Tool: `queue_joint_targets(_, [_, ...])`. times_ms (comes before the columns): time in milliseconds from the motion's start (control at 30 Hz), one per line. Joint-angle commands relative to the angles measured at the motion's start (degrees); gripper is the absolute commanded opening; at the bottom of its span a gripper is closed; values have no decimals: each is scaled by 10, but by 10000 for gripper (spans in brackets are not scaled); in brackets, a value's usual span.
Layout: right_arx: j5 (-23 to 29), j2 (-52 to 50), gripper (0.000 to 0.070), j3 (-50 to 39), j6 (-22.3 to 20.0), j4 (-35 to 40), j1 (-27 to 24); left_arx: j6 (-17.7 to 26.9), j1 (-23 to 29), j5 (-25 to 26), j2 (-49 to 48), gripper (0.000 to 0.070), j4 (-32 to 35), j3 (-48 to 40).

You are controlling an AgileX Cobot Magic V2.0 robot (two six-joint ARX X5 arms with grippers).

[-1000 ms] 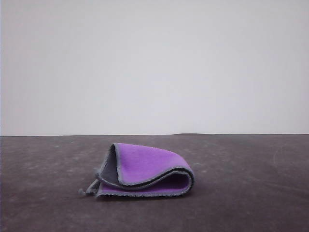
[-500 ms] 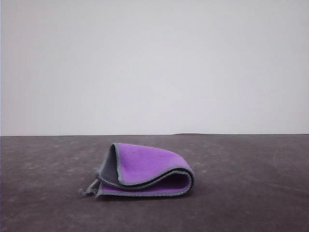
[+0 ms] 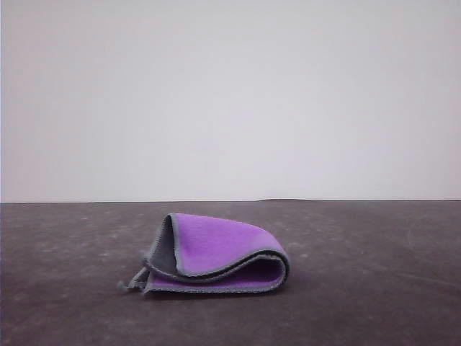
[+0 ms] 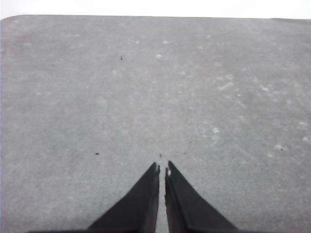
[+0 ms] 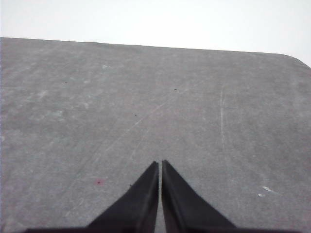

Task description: Fold clothes

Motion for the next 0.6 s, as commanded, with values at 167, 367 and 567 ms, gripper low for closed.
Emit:
queue_joint_targets(167, [0, 0, 4, -3, 5, 7, -1, -4, 0, -2, 0, 11, -2, -11])
queue_joint_targets(367, [0, 0, 4, -3, 5, 7, -1, -4, 0, -3, 0, 11, -2, -11])
queue_joint_targets(567, [0, 0, 4, -3, 5, 7, -1, -4, 0, -2, 0, 11, -2, -11])
